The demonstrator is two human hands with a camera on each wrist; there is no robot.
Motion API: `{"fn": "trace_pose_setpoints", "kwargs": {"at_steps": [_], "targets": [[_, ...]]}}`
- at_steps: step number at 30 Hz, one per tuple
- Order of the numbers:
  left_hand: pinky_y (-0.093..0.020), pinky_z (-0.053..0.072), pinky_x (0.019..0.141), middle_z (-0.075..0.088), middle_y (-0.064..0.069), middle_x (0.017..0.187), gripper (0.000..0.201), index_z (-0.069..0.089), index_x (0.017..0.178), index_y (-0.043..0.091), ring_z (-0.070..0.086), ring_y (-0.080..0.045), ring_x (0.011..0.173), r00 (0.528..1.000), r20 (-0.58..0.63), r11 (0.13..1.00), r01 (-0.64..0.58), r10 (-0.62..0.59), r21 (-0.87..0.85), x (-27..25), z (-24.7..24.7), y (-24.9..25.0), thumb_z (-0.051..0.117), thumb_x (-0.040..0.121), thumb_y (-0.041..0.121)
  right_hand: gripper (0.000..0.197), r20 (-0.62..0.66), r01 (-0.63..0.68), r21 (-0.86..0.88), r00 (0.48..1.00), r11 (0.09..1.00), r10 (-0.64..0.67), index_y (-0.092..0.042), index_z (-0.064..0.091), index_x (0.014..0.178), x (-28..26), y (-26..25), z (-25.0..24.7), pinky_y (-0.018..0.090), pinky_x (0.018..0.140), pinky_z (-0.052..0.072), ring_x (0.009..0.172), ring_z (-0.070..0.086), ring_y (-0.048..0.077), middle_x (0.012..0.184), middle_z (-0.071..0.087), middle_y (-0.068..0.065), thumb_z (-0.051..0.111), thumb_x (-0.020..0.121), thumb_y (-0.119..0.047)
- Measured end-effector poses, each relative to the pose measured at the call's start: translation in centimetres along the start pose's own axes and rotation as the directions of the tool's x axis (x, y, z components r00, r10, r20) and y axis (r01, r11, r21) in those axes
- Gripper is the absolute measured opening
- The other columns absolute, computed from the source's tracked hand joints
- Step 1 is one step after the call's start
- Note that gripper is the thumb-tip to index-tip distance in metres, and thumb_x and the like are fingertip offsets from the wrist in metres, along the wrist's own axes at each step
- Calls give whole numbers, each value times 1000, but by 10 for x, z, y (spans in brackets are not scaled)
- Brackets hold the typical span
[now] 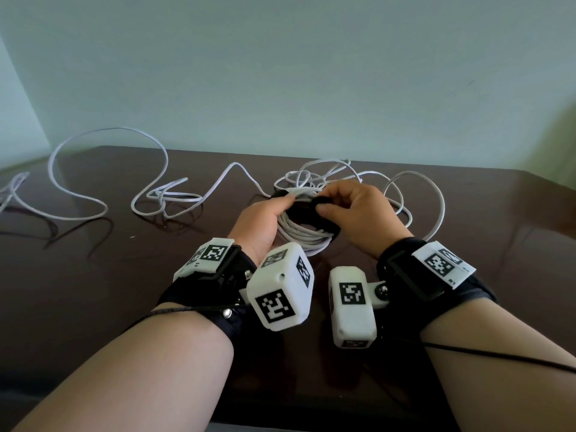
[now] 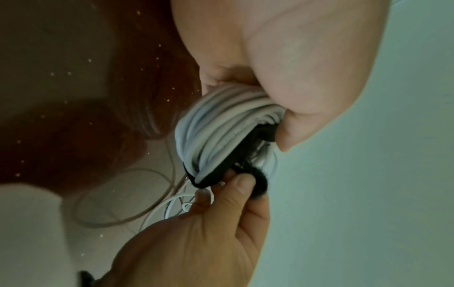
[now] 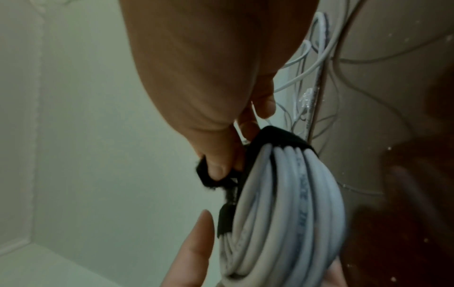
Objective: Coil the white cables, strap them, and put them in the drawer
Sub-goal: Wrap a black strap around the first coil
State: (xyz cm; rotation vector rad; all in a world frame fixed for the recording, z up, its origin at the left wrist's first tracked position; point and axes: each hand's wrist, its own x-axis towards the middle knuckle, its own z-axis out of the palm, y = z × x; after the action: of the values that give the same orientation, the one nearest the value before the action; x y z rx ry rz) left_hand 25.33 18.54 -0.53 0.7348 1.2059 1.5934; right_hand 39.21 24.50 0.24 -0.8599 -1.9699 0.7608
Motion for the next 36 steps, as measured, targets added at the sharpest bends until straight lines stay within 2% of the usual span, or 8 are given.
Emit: {"fn": "trace_pose_setpoints", "kwargs": {"at_steps": [3, 6, 9, 14, 18, 23, 32, 36], "targets": [[-13, 42, 63, 63, 1, 108, 31, 55, 116, 16, 59, -7, 83, 961, -120, 894, -181, 250, 410, 3, -1, -1, 63, 87, 23, 19, 8, -37, -17, 999, 999, 37, -25, 63, 75, 1, 5, -2, 29, 75, 52, 70, 61, 11, 75, 68, -1, 68, 83, -9], [-5, 37, 74, 61, 12, 104, 25, 63, 104, 29, 55, -2, 91, 869, 16, 644, -379, 495, 665, 1, -6, 0, 63, 83, 16, 19, 16, -42, -35, 999, 998, 43, -28, 62, 75, 0, 4, -3, 24, 73, 51, 70, 61, 9, 74, 66, -8, 68, 83, -12], [-7, 42, 80, 69, 10, 103, 25, 67, 108, 29, 62, -2, 90, 925, 247, 540, -371, 290, 756, -4, 1, -2, 61, 84, 21, 20, 31, -29, -51, 999, 998, 30, -28, 61, 76, -2, 2, -2, 26, 74, 50, 72, 60, 11, 76, 67, -2, 67, 83, -10], [-41, 48, 94, 69, 3, 105, 44, 63, 96, 47, 63, -22, 104, 962, 240, 445, -274, 132, 853, -2, 2, -4, 53, 56, 61, 23, 52, 4, 26, 999, 1000, -6, -27, 61, 76, -4, -3, -1, 21, 73, 50, 72, 60, 7, 78, 68, 0, 65, 84, -6], [-39, 39, 99, 66, -1, 109, 26, 66, 105, 33, 53, -27, 113, 959, 204, 230, -248, 197, 941, -11, 8, -1, 56, 86, 48, 26, 79, 18, 77, 997, 997, -24, -26, 61, 76, -7, -7, 2, 15, 70, 50, 66, 59, 0, 74, 66, -7, 65, 83, -2], [-48, 41, 99, 70, 4, 102, 43, 61, 101, 39, 61, -23, 107, 947, 199, 484, -302, 253, 822, -12, 9, -7, 48, 65, 58, 25, 115, 0, 153, 993, 988, -17, -23, 64, 79, -6, -10, 0, 12, 71, 48, 68, 59, -2, 76, 66, -7, 65, 83, 2], [-45, 45, 97, 73, 15, 91, 29, 60, 87, 63, 67, -12, 97, 928, 180, 582, -348, 327, 735, -6, 6, -7, 56, 65, 44, 29, 15, 49, 131, 999, 990, -51, -28, 67, 73, -7, -7, 2, 37, 74, 52, 73, 60, 35, 79, 67, 22, 73, 75, 0], [-47, 43, 97, 72, 15, 89, 18, 61, 73, 64, 65, -13, 99, 926, 105, 606, -320, 363, 729, -5, 3, -7, 55, 66, 49, 21, 109, -21, -100, 994, 995, 32, -20, 63, 88, -4, -7, -6, 7, 60, 40, 63, 50, 4, 77, 61, -6, 78, 74, -17]]}}
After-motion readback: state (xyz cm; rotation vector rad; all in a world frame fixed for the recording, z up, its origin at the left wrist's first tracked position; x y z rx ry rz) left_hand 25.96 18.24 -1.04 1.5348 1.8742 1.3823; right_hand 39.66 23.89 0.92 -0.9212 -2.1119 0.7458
